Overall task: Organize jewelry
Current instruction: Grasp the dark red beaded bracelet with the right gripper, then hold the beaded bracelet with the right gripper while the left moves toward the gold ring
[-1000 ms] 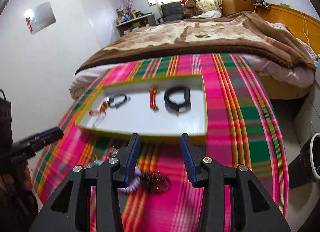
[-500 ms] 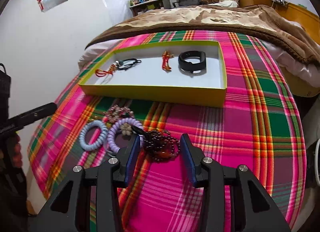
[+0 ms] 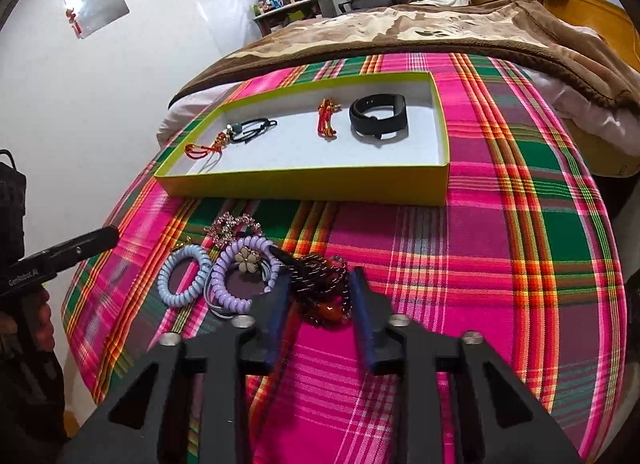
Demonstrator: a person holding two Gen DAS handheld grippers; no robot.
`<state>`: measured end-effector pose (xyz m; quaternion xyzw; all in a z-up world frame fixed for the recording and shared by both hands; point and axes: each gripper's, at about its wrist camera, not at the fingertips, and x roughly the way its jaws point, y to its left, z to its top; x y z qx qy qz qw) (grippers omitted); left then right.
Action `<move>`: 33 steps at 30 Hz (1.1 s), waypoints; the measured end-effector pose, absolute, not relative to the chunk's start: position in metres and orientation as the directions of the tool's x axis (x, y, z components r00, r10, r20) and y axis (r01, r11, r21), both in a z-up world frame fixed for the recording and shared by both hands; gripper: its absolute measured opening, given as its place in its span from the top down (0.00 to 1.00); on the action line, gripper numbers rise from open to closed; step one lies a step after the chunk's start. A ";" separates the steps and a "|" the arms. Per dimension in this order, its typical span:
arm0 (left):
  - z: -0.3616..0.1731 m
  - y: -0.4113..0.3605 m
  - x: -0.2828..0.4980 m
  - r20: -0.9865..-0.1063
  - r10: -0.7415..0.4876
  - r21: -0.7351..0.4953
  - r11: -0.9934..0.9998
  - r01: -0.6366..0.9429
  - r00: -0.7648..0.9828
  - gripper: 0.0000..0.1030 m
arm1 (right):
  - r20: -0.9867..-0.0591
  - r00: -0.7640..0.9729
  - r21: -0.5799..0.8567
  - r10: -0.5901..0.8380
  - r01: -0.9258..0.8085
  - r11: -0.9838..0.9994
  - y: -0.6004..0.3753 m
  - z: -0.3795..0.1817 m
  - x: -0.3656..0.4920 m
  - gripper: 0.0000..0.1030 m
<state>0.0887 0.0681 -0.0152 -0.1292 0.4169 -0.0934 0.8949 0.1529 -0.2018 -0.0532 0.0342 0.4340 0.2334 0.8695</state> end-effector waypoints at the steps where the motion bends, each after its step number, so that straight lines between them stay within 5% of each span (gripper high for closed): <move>1: -0.016 0.068 0.089 -0.723 -0.274 -0.308 0.950 0.059 0.634 0.52 | -0.740 0.516 0.257 0.431 -0.376 0.890 -0.202 -0.053 0.153 0.75; 16: -0.022 0.040 0.110 -0.741 -0.340 -0.320 0.937 0.140 0.579 0.52 | -0.693 0.618 0.188 0.372 -0.343 0.920 -0.210 -0.030 0.134 0.80; 24: -0.036 0.014 0.121 -0.794 -0.213 -0.178 0.977 0.118 0.570 0.52 | -0.681 0.633 0.183 0.367 -0.338 0.923 -0.208 -0.026 0.127 0.80; 33: -0.039 0.011 0.122 -0.797 -0.204 -0.164 0.979 0.121 0.568 0.56 | -0.677 0.633 0.190 0.375 -0.342 0.920 -0.207 -0.028 0.128 0.80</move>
